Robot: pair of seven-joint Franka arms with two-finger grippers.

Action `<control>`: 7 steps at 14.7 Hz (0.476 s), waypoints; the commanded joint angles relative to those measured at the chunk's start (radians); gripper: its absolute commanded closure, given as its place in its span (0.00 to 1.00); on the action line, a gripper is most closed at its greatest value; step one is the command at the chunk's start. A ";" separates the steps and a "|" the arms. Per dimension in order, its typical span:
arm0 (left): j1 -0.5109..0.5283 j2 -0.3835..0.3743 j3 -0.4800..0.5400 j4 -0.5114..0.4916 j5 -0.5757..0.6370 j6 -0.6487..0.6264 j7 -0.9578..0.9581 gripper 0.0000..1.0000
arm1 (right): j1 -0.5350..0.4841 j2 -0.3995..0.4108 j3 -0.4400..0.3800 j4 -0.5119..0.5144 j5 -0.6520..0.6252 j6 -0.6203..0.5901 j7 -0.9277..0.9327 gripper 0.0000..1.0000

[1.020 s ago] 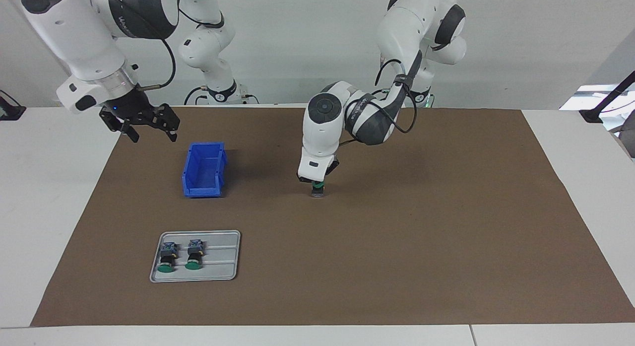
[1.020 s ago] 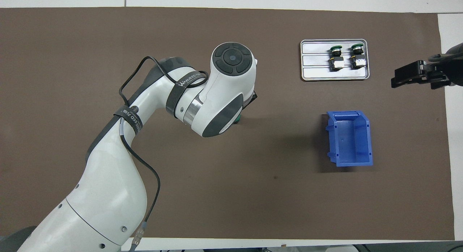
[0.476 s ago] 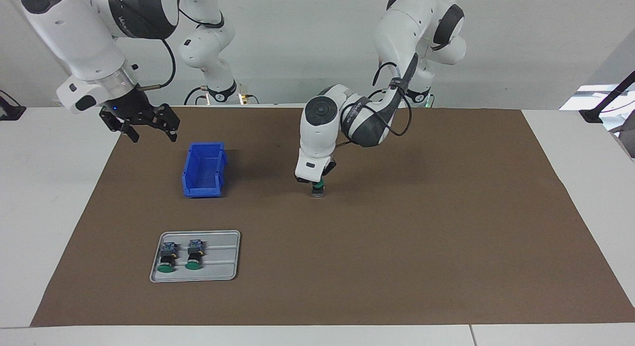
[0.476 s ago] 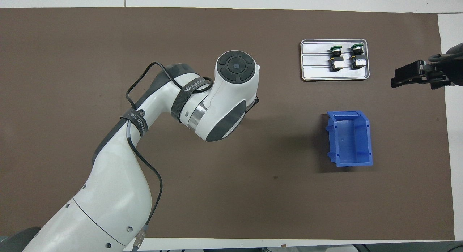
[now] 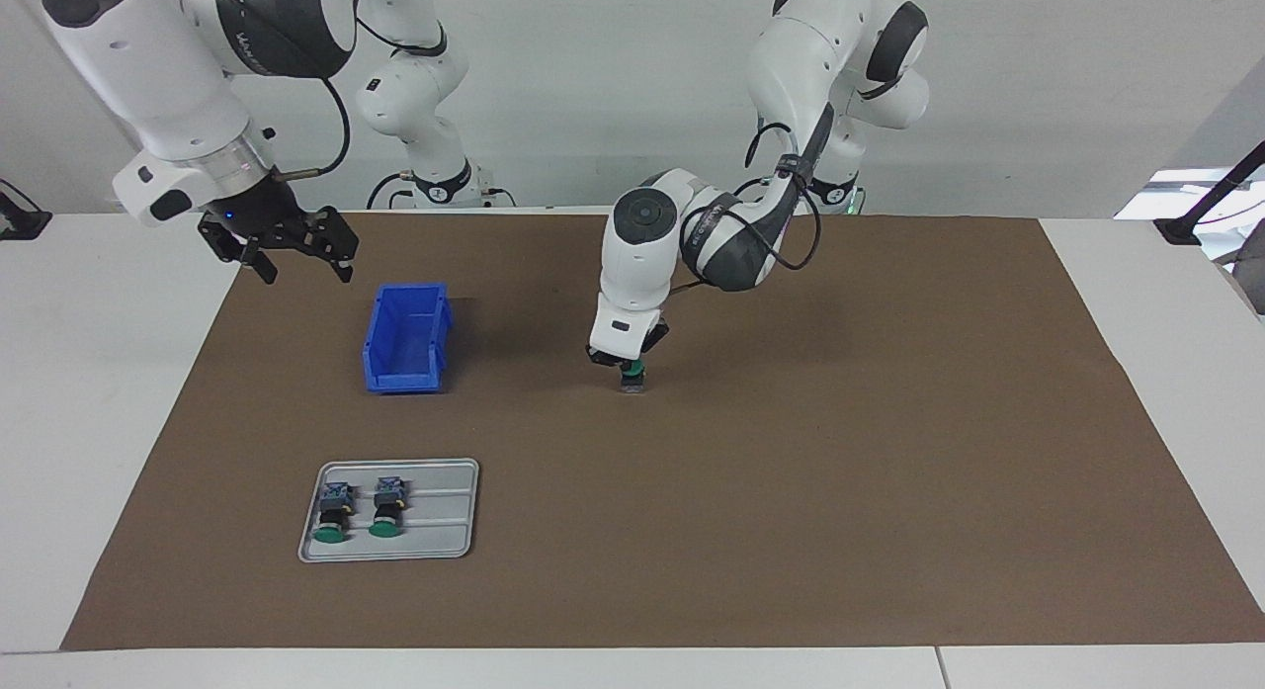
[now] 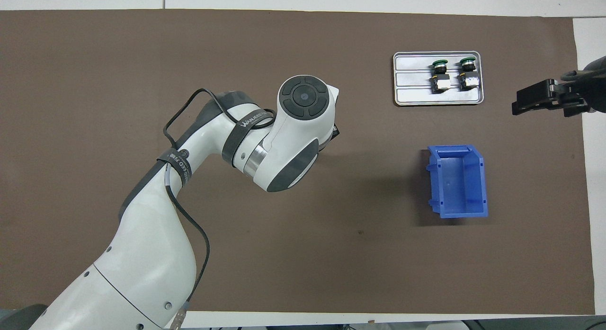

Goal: Place and press button with both arms
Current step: 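Lift the left gripper while the right gripper reaches toward the tray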

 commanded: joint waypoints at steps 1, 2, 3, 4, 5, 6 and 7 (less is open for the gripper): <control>-0.010 -0.026 0.009 -0.099 0.017 0.063 -0.002 1.00 | 0.003 -0.031 0.006 -0.015 -0.009 -0.001 -0.016 0.01; -0.008 -0.026 0.009 -0.102 0.017 0.065 0.000 1.00 | 0.003 -0.029 0.006 -0.015 -0.009 -0.001 -0.016 0.01; -0.008 -0.026 0.009 -0.102 0.017 0.062 0.000 1.00 | 0.003 -0.031 0.006 -0.015 -0.009 -0.001 -0.016 0.01; -0.010 -0.028 0.009 -0.098 0.017 0.054 0.000 1.00 | 0.003 -0.029 0.006 -0.015 -0.009 -0.001 -0.016 0.01; -0.008 -0.026 0.009 -0.090 0.017 0.042 0.002 1.00 | 0.003 -0.031 0.006 -0.015 -0.009 -0.001 -0.016 0.01; -0.008 -0.029 0.009 -0.080 0.017 0.019 0.002 0.99 | 0.003 -0.031 0.006 -0.015 -0.009 -0.001 -0.016 0.01; -0.008 -0.034 0.009 -0.063 0.017 -0.004 0.003 0.99 | 0.003 -0.031 0.006 -0.015 -0.009 -0.001 -0.016 0.01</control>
